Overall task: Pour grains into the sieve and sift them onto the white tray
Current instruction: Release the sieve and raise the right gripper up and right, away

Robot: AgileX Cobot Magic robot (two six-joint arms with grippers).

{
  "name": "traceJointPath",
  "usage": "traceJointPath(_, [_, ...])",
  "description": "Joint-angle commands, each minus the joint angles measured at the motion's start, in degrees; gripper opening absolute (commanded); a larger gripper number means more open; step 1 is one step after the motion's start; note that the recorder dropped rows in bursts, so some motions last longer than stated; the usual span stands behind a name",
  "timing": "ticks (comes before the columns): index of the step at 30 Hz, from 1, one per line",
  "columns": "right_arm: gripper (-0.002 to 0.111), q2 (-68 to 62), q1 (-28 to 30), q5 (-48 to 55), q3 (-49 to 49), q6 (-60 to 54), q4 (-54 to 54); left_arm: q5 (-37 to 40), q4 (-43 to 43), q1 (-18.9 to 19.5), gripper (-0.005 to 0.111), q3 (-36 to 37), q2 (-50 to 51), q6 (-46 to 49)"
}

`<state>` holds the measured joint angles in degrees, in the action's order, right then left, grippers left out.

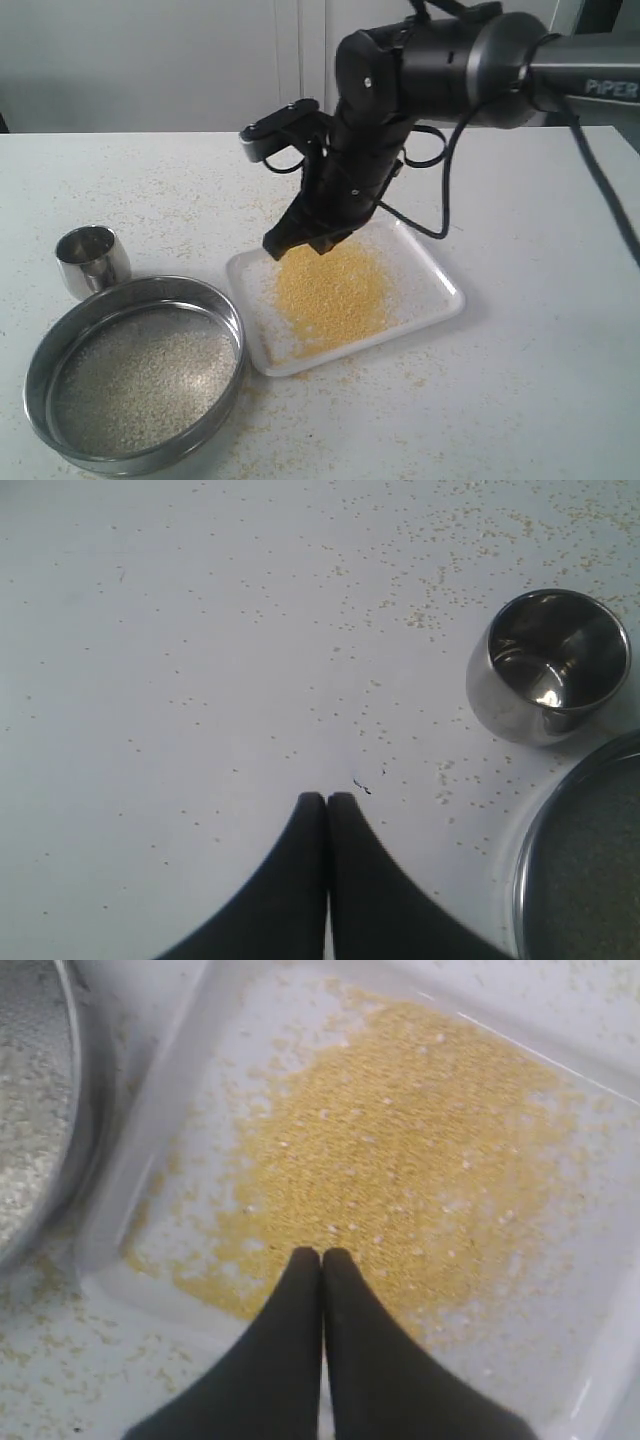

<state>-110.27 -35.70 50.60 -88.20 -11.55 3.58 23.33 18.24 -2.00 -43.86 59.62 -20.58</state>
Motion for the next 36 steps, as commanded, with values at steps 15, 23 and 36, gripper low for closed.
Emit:
traceJointPath(15, [0.000,13.8,22.2,-1.6,15.1,-0.2,-2.4,0.2,0.3,0.1,0.001,0.4,-0.4,-0.2])
traceJointPath(23, [0.000,20.3,30.1,-5.8,22.9,2.6,-2.4,0.2,0.3,0.1,0.001,0.4,-0.4,-0.2])
traceJointPath(36, [0.000,40.1,31.2,-24.1,39.3,7.7,-2.4,0.2,0.3,0.1,0.001,0.4,-0.4,-0.2])
